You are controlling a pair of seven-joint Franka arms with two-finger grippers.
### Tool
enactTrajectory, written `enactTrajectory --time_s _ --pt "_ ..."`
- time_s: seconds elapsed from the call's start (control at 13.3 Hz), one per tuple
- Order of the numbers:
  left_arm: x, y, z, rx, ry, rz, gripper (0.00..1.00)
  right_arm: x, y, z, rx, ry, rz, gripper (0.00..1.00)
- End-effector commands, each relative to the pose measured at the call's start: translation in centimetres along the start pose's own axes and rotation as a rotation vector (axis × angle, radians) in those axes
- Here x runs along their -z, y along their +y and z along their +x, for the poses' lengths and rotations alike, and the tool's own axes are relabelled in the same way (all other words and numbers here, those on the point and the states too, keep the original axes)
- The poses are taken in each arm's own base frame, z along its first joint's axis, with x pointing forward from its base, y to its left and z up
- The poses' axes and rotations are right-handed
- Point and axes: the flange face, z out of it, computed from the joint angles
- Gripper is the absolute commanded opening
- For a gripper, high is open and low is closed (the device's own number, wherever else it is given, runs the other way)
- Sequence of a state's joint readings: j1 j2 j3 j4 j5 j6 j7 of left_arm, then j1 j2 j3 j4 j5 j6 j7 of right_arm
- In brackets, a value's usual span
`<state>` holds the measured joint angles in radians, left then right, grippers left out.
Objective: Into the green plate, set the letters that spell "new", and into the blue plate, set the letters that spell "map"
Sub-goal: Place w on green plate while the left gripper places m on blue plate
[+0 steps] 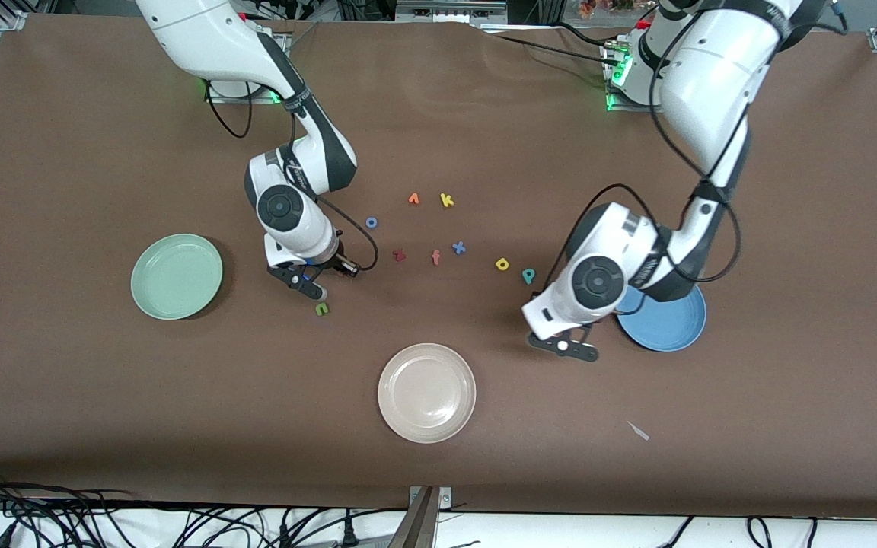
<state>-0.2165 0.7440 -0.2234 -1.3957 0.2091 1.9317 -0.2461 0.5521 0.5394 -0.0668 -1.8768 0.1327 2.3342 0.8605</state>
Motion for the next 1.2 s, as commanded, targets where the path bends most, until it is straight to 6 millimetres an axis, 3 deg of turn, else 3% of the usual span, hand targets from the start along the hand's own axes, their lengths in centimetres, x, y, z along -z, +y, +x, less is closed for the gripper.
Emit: enactTrajectory --time_s 0.0,0.23,0.45,0.53,0.75,0.83,0.9,0.98,1.05,1.13 --pt "0.0 -3.4 -1.1 -0.005 -0.049 0.106 0.02 4.5 3.9 2.9 0.19 0.007 -0.036 0.0" --pt "-1.9 -5.7 -1.6 0.005 -0.089 0.109 0.02 5.8 11.1 5.6 0.333 0.015 -0.075 0.0" --pt "-2.9 -10.9 -1.5 -0.062 -0.109 0.078 0.06 6.7 18.0 7.1 0.432 0.043 -0.052 0.0" --pt "-3.1 -12.7 -1.5 -0.064 -0.113 0.07 0.06 6.5 20.3 7.7 0.456 0.041 -0.053 0.0" --pt "-6.1 -14.6 -2.0 -0.075 -0.089 0.046 0.07 5.4 28.0 11.1 0.561 0.079 -0.07 0.0" --pt "-7.0 -15.2 -2.2 -0.07 -0.082 0.039 0.37 4.7 29.6 11.7 0.576 0.089 -0.077 0.0" --pt "-7.0 -15.0 -2.2 -0.059 -0.083 0.038 0.99 4.0 30.9 12.3 0.569 0.079 -0.087 0.0" --pt "-7.0 -15.0 -2.3 -0.059 -0.085 0.039 1.0 3.3 32.0 12.7 0.571 0.066 -0.097 0.01" --pt "-6.9 -14.9 -2.3 -0.061 -0.086 0.04 1.0 2.7 32.4 12.9 0.576 0.058 -0.106 0.18" --pt "-6.6 -14.1 -2.2 -0.071 -0.083 0.042 1.0 2.4 32.1 13.0 0.578 0.052 -0.112 0.73"
